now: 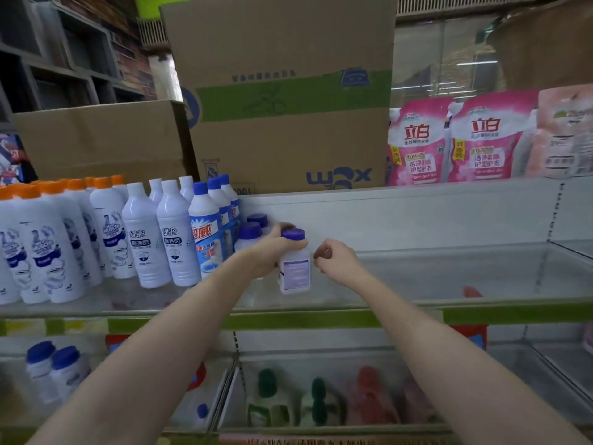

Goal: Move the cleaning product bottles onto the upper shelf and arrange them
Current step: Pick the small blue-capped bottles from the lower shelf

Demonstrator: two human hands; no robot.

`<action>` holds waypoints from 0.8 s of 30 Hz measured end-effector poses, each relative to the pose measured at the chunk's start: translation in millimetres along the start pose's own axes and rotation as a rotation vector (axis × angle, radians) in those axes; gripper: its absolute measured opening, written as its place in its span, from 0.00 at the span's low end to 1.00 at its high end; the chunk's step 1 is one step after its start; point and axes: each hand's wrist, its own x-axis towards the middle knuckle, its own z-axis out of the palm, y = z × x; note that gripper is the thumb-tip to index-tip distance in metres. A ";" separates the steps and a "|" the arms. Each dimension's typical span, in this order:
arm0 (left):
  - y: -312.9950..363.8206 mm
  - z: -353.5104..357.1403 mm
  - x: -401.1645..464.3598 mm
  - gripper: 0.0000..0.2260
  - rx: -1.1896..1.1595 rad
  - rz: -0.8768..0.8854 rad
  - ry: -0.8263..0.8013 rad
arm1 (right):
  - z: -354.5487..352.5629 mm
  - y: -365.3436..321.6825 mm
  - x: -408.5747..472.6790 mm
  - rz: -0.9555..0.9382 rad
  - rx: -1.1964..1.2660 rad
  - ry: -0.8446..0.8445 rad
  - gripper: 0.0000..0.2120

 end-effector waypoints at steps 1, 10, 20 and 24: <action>4.6 -2.3 0.9 0.25 0.033 -0.007 -0.064 | -0.9 2.0 4.3 -0.006 0.000 -0.008 0.04; 21.7 -1.6 33.9 0.27 0.810 0.231 0.287 | 4.0 22.5 32.8 -0.016 -0.058 -0.073 0.02; 31.0 -12.1 58.2 0.24 1.032 0.298 0.206 | 17.5 22.1 62.3 -0.040 -0.078 -0.164 0.02; 24.7 -7.0 73.3 0.23 1.099 0.280 0.319 | 26.5 21.9 73.7 -0.068 -0.090 -0.147 0.07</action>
